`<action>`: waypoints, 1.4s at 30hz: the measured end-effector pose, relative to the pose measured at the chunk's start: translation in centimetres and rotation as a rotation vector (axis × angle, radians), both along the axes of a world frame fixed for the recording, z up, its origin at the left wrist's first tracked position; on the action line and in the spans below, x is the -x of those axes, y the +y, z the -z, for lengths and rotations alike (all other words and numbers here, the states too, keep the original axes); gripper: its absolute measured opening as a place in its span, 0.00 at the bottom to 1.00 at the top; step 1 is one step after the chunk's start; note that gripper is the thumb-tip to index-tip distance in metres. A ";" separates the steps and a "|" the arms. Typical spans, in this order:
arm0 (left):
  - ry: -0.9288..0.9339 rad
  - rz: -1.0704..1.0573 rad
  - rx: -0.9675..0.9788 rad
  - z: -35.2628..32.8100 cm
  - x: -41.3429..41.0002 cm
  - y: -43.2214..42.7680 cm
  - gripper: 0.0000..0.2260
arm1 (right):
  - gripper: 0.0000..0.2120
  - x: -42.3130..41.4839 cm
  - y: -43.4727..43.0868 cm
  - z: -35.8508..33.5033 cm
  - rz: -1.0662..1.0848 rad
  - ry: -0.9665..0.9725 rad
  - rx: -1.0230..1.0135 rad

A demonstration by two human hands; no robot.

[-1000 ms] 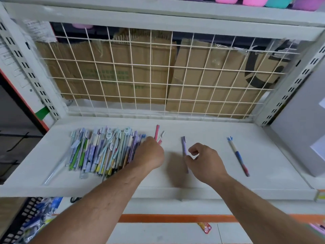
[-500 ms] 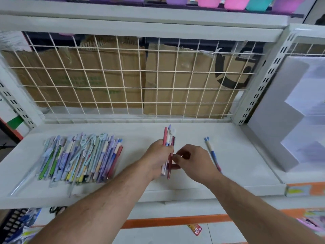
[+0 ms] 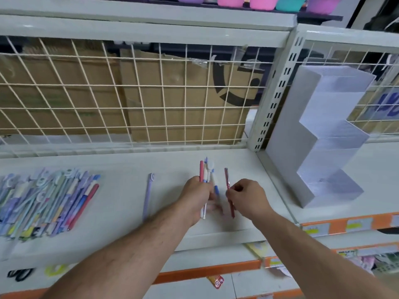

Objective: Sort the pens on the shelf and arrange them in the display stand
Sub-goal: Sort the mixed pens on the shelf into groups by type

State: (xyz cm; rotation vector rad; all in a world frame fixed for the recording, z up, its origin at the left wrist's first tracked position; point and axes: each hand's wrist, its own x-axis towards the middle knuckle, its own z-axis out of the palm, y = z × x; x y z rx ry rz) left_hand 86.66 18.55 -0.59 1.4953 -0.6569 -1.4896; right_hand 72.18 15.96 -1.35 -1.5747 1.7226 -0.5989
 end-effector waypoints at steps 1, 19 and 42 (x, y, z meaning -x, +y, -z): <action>-0.012 -0.005 -0.014 0.2 0.6 -0.4 0.06 | 0.04 1.3 -0.7 0.1 0.020 0.049 0.006; 0.073 -0.061 -0.069 1.0 5.9 -5.3 0.02 | 0.18 9.7 -7.2 3.0 0.021 0.621 0.237; 0.079 -0.028 -0.024 -0.2 4.1 -3.3 0.09 | 0.03 0.6 -1.8 -1.1 -0.136 -0.263 0.116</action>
